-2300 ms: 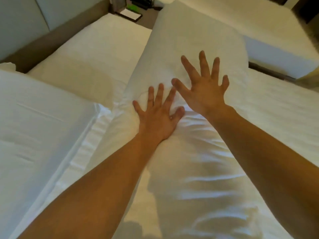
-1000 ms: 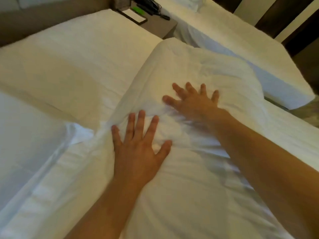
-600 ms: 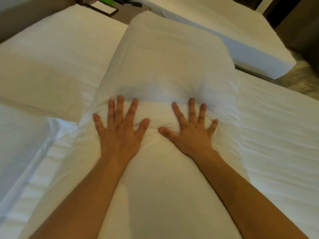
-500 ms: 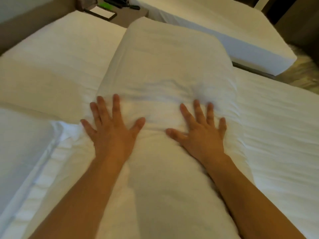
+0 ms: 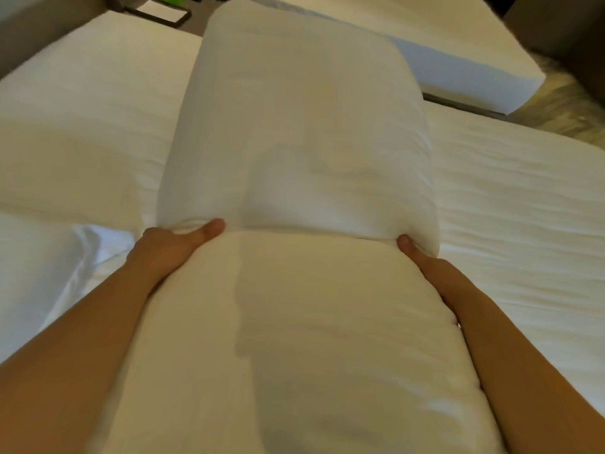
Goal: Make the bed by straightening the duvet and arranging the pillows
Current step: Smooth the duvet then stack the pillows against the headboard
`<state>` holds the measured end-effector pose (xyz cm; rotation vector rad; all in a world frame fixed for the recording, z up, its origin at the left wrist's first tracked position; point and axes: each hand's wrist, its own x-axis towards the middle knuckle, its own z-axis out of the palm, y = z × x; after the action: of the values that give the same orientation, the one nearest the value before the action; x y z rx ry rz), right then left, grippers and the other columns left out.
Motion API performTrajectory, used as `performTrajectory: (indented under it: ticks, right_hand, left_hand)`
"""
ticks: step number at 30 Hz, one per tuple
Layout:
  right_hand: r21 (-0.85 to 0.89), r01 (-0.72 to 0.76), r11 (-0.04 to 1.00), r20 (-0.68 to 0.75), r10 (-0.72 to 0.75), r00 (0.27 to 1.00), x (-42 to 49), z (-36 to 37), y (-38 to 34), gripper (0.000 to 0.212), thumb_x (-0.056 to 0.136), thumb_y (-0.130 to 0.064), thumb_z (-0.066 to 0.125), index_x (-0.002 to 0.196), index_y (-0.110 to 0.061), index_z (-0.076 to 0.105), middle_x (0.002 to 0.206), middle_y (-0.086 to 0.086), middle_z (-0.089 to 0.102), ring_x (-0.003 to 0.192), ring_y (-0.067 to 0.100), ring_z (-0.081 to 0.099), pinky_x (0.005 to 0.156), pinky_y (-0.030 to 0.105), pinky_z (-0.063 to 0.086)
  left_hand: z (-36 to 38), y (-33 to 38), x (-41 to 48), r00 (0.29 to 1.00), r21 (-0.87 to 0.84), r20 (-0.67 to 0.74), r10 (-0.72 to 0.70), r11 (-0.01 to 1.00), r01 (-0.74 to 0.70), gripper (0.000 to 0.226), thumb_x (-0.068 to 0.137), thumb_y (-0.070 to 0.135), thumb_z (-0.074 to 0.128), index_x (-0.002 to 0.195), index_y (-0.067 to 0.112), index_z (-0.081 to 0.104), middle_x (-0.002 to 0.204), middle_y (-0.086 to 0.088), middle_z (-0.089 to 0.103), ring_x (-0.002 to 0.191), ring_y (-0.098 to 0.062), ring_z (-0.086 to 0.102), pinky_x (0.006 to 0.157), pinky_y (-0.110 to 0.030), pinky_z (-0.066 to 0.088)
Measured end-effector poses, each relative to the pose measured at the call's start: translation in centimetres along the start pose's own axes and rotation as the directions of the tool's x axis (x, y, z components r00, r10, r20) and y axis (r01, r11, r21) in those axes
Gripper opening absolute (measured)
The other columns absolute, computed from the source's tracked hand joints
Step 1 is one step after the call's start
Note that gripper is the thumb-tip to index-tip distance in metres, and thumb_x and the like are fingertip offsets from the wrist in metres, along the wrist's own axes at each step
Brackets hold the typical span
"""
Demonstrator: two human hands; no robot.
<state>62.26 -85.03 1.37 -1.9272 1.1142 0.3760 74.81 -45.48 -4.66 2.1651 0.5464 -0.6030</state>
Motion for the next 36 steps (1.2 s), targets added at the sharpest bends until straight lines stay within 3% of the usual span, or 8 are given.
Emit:
performTrajectory:
  ticks: [11,13,17,24,29,31,33,36]
  right_hand:
    - [0.144,0.123,0.982,-0.081,-0.113,0.990,-0.1,1.7,0.6,0.124,0.070,-0.080,0.073,0.160,-0.009,0.028,0.160,0.015,0.043,0.140,0.036,0.049,0.104,0.043,0.042]
    - [0.204,0.150,0.967,-0.080,-0.136,0.987,-2.3,0.8,1.1,0.123,0.069,-0.077,0.076,0.160,-0.009,0.029,0.158,0.016,0.045,0.138,0.036,0.051,0.099,0.041,0.042]
    - [0.290,0.148,0.946,-0.044,-0.141,0.989,-10.0,-2.8,2.8,0.126,0.057,-0.082,0.080,0.154,-0.010,0.042,0.144,0.016,0.059,0.122,0.037,0.062,0.104,0.047,0.050]
    - [0.292,0.094,0.952,0.039,-0.110,0.993,-27.7,-11.1,6.3,0.101,0.053,-0.084,0.076,0.120,-0.008,0.069,0.107,0.013,0.075,0.095,0.033,0.072,0.092,0.051,0.058]
    - [0.310,0.153,0.938,0.009,-0.164,0.986,-37.4,-14.4,3.9,0.060,0.084,-0.060,0.073,0.111,-0.006,0.072,0.091,0.015,0.075,0.083,0.033,0.071,0.071,0.040,0.055]
    - [0.316,0.174,0.933,-0.004,-0.182,0.983,-40.4,-14.8,1.3,0.063,0.082,-0.062,0.073,0.109,-0.006,0.072,0.089,0.016,0.075,0.082,0.034,0.070,0.070,0.041,0.053]
    - [0.325,0.200,0.924,-0.026,-0.203,0.979,-42.8,-14.7,-2.1,0.072,0.082,-0.062,0.072,0.115,0.002,0.069,0.087,0.016,0.071,0.078,0.032,0.066,0.063,0.037,0.047]
    - [0.364,0.279,0.889,-0.079,-0.269,0.960,-45.7,-13.3,-7.9,0.083,0.085,-0.063,0.070,0.138,-0.001,0.058,0.108,0.019,0.068,0.086,0.031,0.062,0.071,0.037,0.046]
  left_hand:
    - [-1.1,-0.2,-3.5,0.993,-0.150,0.076,0.094,0.985,-0.082,0.125,0.060,0.085,0.072,0.153,0.006,0.043,0.152,-0.015,0.053,0.129,-0.035,0.057,0.099,-0.039,0.045]
    - [-2.2,-0.1,-7.0,0.988,-0.261,0.117,0.099,0.963,-0.065,0.115,0.061,0.078,0.077,0.149,0.010,0.049,0.143,-0.009,0.061,0.118,-0.030,0.062,0.099,-0.039,0.049]
    - [-5.5,0.8,-17.5,0.964,-0.484,0.231,0.131,0.875,-0.003,0.058,0.075,0.057,0.077,0.113,0.015,0.063,0.090,-0.008,0.080,0.077,-0.022,0.074,0.068,-0.034,0.053]
    - [-14.8,1.9,-37.2,0.980,-0.557,0.186,0.074,0.829,0.044,0.043,0.085,0.049,0.077,0.111,0.016,0.069,0.087,-0.008,0.081,0.078,-0.028,0.078,0.070,-0.037,0.057]
    - [-22.4,4.8,-46.0,0.982,-0.556,0.119,0.144,0.830,-0.054,0.035,0.080,0.040,0.083,0.102,0.017,0.067,0.087,-0.006,0.082,0.078,-0.021,0.077,0.078,-0.040,0.057]
    - [-26.4,6.0,-47.0,0.980,-0.537,0.089,0.178,0.837,-0.103,0.045,0.073,0.042,0.091,0.102,0.016,0.067,0.084,-0.004,0.081,0.082,-0.022,0.078,0.082,-0.045,0.058]
    - [-30.4,7.1,-47.0,0.977,-0.555,0.120,0.178,0.827,-0.083,0.079,0.058,0.047,0.097,0.123,0.013,0.068,0.109,-0.013,0.079,0.103,-0.035,0.075,0.094,-0.052,0.057]
    - [-37.3,9.2,-46.0,0.969,-0.565,0.085,0.233,0.812,-0.146,0.072,0.069,0.039,0.085,0.132,0.010,0.066,0.116,-0.017,0.077,0.099,-0.034,0.076,0.079,-0.046,0.063]
